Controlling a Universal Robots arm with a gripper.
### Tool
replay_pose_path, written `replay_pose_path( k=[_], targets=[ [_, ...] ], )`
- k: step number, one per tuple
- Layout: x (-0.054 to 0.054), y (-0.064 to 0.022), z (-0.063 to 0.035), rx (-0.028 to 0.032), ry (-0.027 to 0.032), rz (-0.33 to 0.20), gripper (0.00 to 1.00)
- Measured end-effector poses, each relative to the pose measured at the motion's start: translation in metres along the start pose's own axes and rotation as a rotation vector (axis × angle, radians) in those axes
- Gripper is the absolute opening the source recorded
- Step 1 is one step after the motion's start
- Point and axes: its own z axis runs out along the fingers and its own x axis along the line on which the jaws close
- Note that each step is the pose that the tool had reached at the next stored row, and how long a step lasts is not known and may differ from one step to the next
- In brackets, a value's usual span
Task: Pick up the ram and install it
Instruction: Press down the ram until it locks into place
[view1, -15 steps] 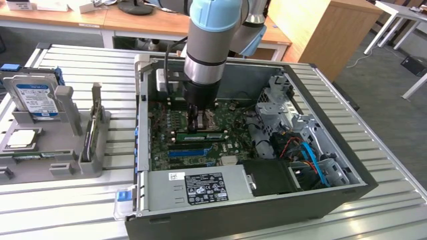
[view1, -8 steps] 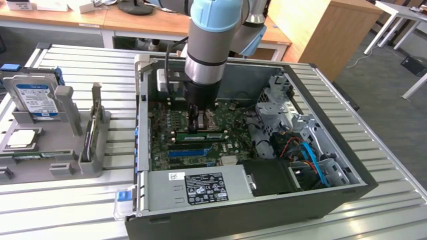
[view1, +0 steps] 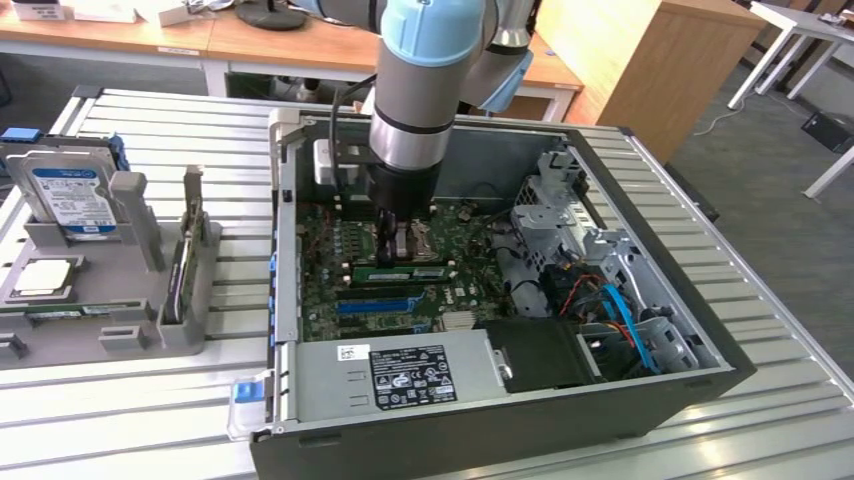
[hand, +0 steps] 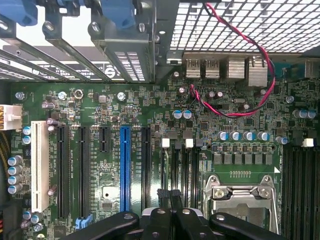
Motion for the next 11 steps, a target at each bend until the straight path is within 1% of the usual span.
replay_pose_path(
  k=[11],
  targets=[
    [0.0001, 0.0001, 0.0014, -0.0003, 0.0007, 0.000, 0.10]
  ],
)
